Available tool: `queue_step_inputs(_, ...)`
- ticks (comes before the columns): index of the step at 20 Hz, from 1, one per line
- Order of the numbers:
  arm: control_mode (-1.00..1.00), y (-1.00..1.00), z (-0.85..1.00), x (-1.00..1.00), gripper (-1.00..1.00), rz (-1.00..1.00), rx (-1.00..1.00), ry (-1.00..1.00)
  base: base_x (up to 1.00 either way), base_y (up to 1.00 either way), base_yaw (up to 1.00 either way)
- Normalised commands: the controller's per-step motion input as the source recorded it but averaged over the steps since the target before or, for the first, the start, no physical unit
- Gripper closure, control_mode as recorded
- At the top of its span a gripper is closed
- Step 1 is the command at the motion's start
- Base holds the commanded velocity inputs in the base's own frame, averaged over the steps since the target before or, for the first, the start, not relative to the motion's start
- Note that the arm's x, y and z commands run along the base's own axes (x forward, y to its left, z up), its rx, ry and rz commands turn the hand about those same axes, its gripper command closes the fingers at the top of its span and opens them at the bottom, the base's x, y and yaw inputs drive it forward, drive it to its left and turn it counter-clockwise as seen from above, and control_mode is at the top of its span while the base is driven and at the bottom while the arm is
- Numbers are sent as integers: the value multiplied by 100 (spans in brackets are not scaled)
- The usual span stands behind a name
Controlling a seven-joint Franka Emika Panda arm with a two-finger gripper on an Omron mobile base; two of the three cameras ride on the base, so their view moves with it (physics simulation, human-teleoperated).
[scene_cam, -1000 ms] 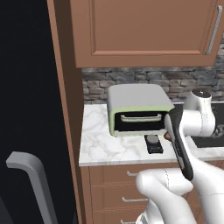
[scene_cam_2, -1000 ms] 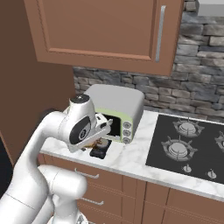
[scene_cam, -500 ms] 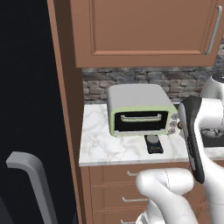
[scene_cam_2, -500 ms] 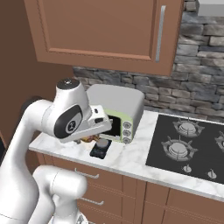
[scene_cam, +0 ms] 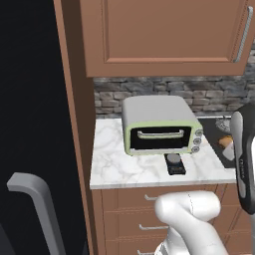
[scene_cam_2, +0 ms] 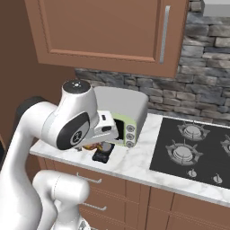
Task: Take the chicken drumstick from the fridge and place it on the digital scale on the counter by the fridge. Wait a few seconds for a reading, then move it to the plate on the dining counter.
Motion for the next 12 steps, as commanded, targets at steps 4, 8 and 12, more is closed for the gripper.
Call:
queue_step_inputs(4,-100,0,0,0,100,0,0,0,0,0,0)
queue_step_inputs(8,-100,0,0,0,100,0,0,0,0,0,0)
queue_step_inputs(12,-100,0,0,0,100,0,0,0,0,0,0)
